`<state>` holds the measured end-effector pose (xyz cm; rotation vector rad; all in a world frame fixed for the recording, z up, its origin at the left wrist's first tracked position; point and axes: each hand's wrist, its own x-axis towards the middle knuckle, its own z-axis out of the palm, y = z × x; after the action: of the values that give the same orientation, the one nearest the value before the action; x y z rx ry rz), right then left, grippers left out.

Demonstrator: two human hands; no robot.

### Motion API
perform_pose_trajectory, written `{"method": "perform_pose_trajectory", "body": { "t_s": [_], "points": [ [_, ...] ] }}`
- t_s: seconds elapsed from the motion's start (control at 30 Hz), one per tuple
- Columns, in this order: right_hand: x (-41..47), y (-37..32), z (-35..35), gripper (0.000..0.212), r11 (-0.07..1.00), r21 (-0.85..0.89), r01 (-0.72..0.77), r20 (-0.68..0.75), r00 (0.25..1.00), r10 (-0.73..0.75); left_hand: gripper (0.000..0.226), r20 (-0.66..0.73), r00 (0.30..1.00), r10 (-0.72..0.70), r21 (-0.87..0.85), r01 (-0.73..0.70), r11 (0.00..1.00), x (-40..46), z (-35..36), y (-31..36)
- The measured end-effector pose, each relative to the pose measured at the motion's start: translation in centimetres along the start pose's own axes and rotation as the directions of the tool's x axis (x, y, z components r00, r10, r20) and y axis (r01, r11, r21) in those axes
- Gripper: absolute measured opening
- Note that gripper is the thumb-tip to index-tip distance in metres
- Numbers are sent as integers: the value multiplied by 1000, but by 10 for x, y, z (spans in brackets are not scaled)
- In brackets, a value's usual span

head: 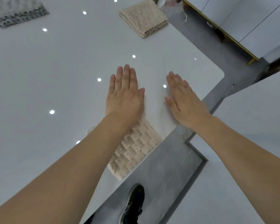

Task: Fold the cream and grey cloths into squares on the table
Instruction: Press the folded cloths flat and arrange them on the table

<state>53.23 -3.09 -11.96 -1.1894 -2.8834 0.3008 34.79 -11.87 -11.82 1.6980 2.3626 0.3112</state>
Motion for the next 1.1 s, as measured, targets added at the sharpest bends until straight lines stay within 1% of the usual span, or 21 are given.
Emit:
{"method": "perform_pose_trajectory", "body": {
  "t_s": [0.1, 0.17, 0.27, 0.4, 0.6, 0.7, 0.83, 0.93, 1.03, 1.1],
  "points": [
    [9, 17, -1, 61, 999, 34, 14, -8, 1000, -14, 63, 3, 1000, 0, 10, -1, 1000, 17, 5, 20],
    [16, 27, -6, 59, 997, 34, 66, -31, 997, -65, 63, -10, 1000, -19, 5, 19, 1000, 28, 3, 30],
    [32, 39, -11, 58, 989, 39, 142, -55, 989, -139, 63, -41, 996, -78, -2, 78, 997, 44, 2, 37],
    [58, 53, -13, 58, 978, 86, 188, -40, 982, -185, 64, -35, 982, -185, -24, 184, 983, 70, 6, 38],
    [91, 85, -21, 59, 960, 115, 256, -57, 966, -251, 65, -87, 961, -263, -53, 259, 964, 101, 13, 52],
    [99, 105, -28, 59, 945, 133, 298, -42, 955, -295, 66, -81, 944, -321, -48, 318, 947, 114, 15, 62],
    [117, 124, -40, 58, 906, 104, 409, -8, 912, -411, 65, -114, 908, -403, -75, 397, 915, 125, 17, 76],
    [137, 126, -48, 57, 869, 114, 481, 8, 874, -485, 65, -124, 884, -451, -83, 444, 892, 129, 20, 79],
    [163, 118, -49, 58, 805, 99, 585, 54, 804, -592, 65, -144, 835, -530, -95, 522, 848, 134, 20, 72],
    [183, 110, -47, 58, 756, 85, 649, 59, 754, -654, 65, -183, 804, -566, -110, 555, 825, 141, 20, 63]
  ]
}}
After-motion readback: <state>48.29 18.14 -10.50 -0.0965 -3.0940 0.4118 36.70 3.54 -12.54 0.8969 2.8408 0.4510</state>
